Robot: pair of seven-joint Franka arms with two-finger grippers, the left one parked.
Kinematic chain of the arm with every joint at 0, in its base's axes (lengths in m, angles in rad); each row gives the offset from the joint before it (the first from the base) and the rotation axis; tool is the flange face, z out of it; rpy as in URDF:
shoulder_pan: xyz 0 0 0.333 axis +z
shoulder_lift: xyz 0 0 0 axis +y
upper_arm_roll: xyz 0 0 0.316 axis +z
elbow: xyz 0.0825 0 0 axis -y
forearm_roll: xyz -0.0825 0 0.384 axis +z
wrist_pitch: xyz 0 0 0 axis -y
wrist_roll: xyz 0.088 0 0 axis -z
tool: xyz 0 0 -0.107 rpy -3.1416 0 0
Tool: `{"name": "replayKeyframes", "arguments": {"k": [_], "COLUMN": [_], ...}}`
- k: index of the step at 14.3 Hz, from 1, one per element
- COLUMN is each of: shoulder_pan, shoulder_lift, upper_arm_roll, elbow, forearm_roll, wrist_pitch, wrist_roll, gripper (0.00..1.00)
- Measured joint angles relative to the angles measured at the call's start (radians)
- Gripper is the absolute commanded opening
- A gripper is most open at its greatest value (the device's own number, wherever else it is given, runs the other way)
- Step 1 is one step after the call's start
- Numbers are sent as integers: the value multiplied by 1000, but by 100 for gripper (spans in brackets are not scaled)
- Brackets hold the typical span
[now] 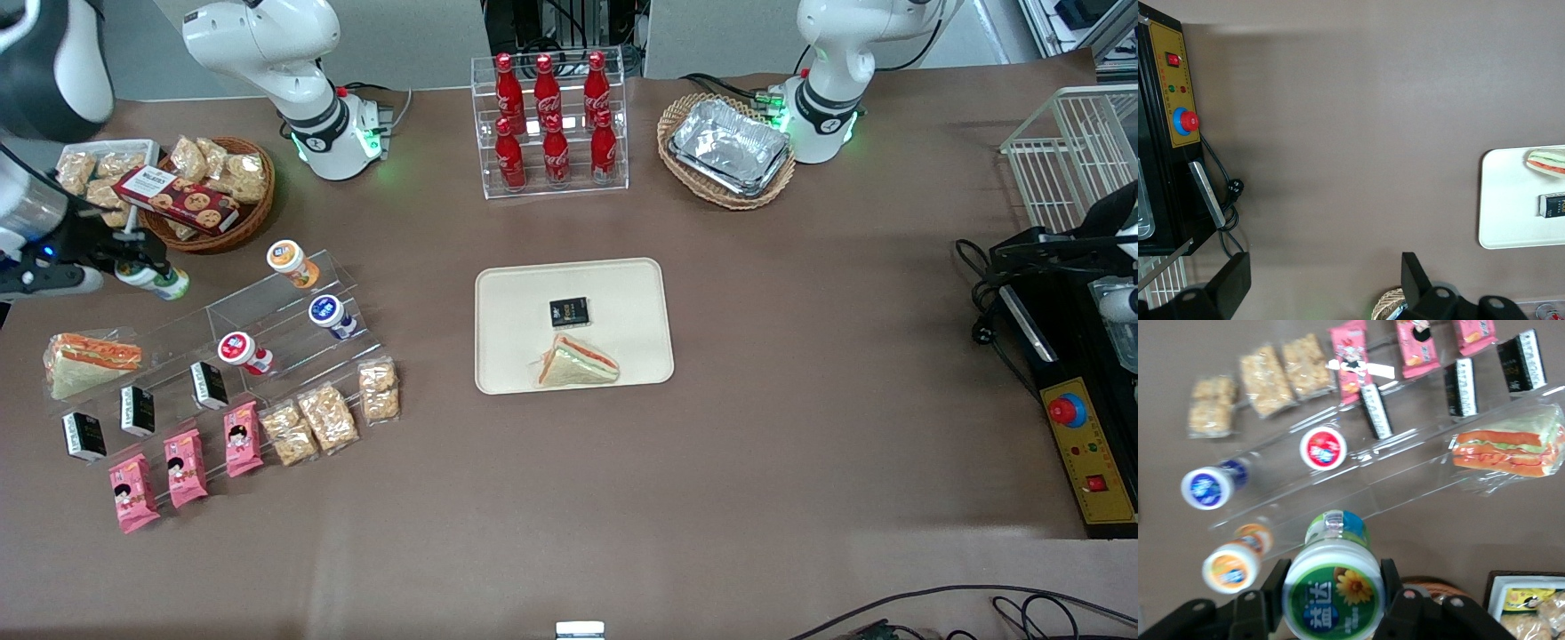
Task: Place green gum on tray
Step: 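Carry the held bottle with the right gripper over to the cream tray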
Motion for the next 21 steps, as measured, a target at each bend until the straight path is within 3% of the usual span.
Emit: {"name": "replayKeyframes", "arguments": {"k": [4,10,15,21], "shoulder_pan": [4,18,20,22], "shoulder_lift": [0,25,131,266], "upper_arm_roll": [163,469,662,770], "elbow": [104,127,118,-27], "forearm_roll": [52,172,184,182], "wrist_pitch": [-138,-144,17,349], "wrist_roll": [206,698,994,1175], "gripper": [7,7,7,7]}}
